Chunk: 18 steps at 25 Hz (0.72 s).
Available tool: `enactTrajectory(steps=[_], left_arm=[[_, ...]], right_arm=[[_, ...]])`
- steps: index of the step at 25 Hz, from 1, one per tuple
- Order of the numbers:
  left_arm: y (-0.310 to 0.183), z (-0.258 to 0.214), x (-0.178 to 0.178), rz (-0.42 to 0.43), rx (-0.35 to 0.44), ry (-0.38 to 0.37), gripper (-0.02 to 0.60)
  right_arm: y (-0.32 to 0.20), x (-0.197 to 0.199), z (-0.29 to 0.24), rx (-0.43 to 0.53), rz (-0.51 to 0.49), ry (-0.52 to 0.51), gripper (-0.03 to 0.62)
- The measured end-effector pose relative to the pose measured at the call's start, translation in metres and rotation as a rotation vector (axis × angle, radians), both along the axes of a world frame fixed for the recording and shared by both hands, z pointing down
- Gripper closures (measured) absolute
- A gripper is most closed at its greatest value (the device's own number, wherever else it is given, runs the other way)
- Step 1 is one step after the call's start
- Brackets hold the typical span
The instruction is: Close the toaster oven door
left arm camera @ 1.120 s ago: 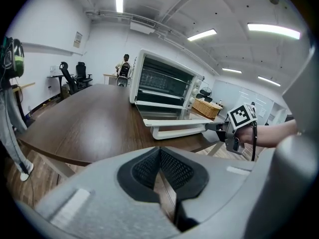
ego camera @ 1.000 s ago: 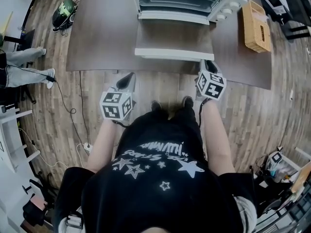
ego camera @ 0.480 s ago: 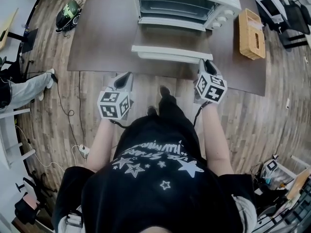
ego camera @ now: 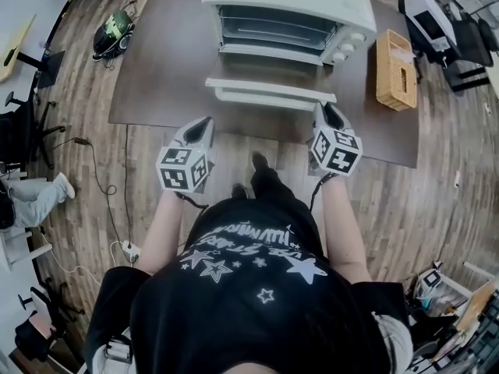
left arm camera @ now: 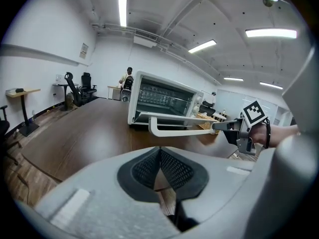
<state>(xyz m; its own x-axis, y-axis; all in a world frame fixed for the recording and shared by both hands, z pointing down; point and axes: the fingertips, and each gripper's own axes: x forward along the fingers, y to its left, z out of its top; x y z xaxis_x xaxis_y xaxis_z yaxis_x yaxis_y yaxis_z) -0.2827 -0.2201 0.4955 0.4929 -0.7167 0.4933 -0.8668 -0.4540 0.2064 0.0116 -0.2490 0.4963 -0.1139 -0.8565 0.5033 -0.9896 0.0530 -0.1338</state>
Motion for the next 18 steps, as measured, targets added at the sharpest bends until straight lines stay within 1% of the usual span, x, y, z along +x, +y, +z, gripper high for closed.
enactTrajectory(steps=[9,18], left_arm=[[-0.018,-0.021,0.005,-0.004,0.048,-0.003,0.571],[-0.03,-0.031,0.007,-0.01,0.065,-0.005,0.571]], right_arm=[[-0.013,0.003,-0.024,0.045,-0.007,-0.023,0.514],[-0.028,0.006,-0.043,0.077,-0.02,-0.034,0.514]])
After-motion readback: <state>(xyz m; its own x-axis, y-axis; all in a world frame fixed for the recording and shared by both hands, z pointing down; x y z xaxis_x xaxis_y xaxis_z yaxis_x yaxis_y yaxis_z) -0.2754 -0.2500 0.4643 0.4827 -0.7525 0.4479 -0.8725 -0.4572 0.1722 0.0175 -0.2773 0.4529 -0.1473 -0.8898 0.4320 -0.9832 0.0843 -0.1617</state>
